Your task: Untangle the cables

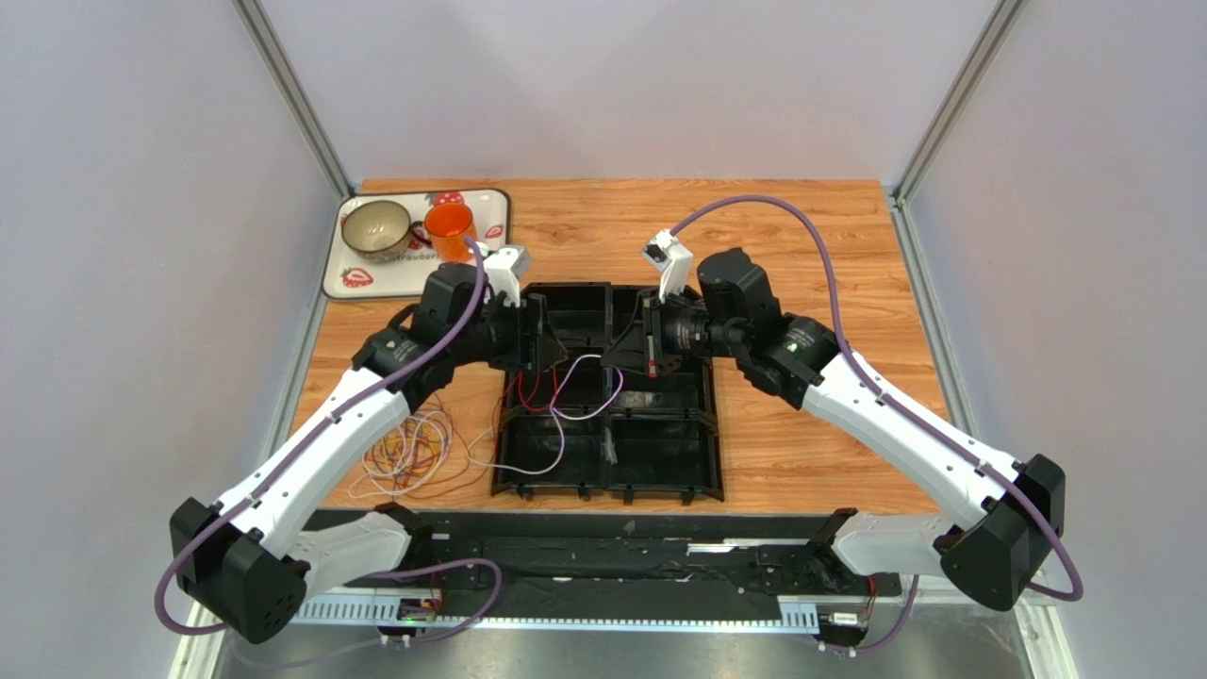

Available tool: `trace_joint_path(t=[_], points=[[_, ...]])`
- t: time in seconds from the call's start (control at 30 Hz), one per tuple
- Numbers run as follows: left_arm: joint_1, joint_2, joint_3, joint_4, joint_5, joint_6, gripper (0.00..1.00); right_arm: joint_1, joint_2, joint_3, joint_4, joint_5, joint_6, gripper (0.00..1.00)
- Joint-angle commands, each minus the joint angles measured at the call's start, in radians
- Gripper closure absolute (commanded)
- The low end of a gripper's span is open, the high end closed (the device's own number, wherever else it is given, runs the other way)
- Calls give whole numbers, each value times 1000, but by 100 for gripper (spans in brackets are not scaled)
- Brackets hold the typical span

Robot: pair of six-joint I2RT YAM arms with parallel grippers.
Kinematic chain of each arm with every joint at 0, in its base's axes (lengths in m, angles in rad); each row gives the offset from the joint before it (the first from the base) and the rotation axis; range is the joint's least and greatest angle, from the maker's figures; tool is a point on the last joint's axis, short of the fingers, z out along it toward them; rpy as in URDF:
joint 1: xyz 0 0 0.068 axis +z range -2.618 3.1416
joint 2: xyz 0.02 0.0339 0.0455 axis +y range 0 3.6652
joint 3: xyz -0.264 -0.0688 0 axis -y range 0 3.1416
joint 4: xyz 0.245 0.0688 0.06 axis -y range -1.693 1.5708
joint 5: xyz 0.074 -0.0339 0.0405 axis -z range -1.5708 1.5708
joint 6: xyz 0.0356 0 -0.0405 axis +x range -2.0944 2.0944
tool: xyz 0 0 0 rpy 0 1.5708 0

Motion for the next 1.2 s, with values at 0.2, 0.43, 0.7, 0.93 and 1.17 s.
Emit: trace_joint_path(t=[0.2,0.43,0.7,0.93,1.17], points=[[-89,58,0,-9,-117,6,67,4,-28,11,5,-7,15,100],[-90,36,118,-159,-260,19,100,4,-43,42,-38,39,17,100],[-89,6,337,-534,-651,126,100,-36,-103,270,-269,251,-34,100],[-81,-17,355,-729,-913,86,100,-71,-166,512,-355,438,-72,100],[9,-116,226,-637,-832,135,100,-71,-273,606,-274,708,-85,100]])
